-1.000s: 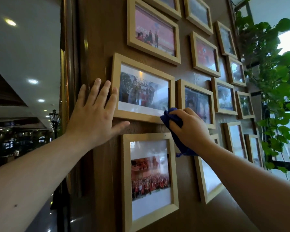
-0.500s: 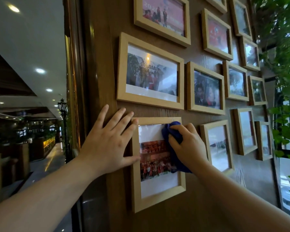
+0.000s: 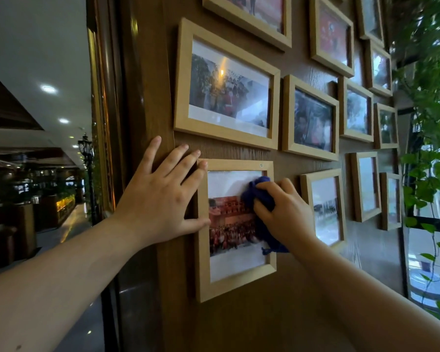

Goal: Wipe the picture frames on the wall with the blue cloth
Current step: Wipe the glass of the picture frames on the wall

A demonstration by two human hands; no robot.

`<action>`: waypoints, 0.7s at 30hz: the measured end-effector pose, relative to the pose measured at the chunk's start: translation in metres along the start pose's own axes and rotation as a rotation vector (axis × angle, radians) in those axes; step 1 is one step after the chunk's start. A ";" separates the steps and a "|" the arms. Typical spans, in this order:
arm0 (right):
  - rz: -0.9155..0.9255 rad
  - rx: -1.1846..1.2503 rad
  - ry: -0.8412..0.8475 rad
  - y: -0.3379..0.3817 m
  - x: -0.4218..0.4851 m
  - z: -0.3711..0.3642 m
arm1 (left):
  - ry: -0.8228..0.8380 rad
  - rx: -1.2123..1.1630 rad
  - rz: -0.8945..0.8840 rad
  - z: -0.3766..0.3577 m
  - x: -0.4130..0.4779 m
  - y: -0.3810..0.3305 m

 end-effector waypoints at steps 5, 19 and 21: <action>-0.041 0.133 -0.016 0.006 -0.006 -0.006 | 0.000 -0.002 0.002 0.000 0.000 0.000; -0.006 0.000 0.038 -0.008 -0.039 -0.015 | -0.017 -0.005 -0.003 0.000 0.000 0.000; 0.001 0.060 0.070 0.002 -0.045 -0.019 | -0.021 -0.007 -0.003 0.000 0.000 0.000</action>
Point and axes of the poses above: each hand's wrist, its own x-axis towards the middle knuckle, its own z-axis out of the back of the hand, y = z × x, the point moved 7 cm from there along x, towards the middle knuckle, and after that the axes turned 2 degrees about z, right-handed, at the moved point
